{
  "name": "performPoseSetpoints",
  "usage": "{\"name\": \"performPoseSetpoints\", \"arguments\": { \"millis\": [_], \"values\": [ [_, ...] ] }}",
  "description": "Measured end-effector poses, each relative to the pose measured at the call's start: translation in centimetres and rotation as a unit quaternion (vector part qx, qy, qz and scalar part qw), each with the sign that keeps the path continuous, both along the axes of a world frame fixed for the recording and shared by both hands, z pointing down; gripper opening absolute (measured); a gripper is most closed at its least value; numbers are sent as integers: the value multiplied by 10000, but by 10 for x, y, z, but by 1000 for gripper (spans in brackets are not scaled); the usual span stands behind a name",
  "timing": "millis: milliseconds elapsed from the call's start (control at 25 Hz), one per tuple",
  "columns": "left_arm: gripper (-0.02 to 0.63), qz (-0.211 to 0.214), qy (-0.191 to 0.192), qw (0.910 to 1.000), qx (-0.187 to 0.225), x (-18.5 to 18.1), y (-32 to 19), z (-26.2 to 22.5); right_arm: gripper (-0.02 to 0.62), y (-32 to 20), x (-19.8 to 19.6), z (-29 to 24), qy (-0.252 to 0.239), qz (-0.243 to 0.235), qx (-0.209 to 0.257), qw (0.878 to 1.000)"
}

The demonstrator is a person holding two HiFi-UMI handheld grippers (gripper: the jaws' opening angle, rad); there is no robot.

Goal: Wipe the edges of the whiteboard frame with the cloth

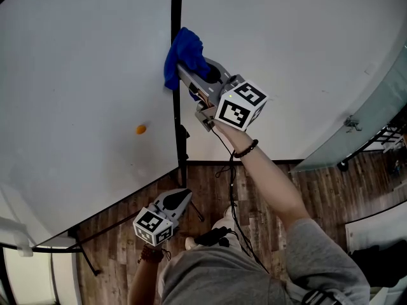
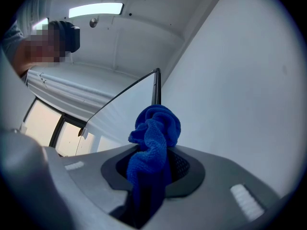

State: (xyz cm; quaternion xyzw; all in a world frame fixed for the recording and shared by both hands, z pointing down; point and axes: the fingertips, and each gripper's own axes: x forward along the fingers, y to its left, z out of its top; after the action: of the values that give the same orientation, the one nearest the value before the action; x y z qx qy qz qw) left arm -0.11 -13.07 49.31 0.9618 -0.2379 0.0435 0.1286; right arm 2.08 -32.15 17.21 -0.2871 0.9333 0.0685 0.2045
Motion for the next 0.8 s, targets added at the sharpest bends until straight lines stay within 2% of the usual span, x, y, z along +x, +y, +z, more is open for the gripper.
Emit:
{"name": "performPoseSetpoints", "arguments": {
  "millis": [800],
  "values": [
    [20,24,-30,10000,-86,1,-8,1,115,-6,-1,35,162,97,-164,9997]
  ]
}}
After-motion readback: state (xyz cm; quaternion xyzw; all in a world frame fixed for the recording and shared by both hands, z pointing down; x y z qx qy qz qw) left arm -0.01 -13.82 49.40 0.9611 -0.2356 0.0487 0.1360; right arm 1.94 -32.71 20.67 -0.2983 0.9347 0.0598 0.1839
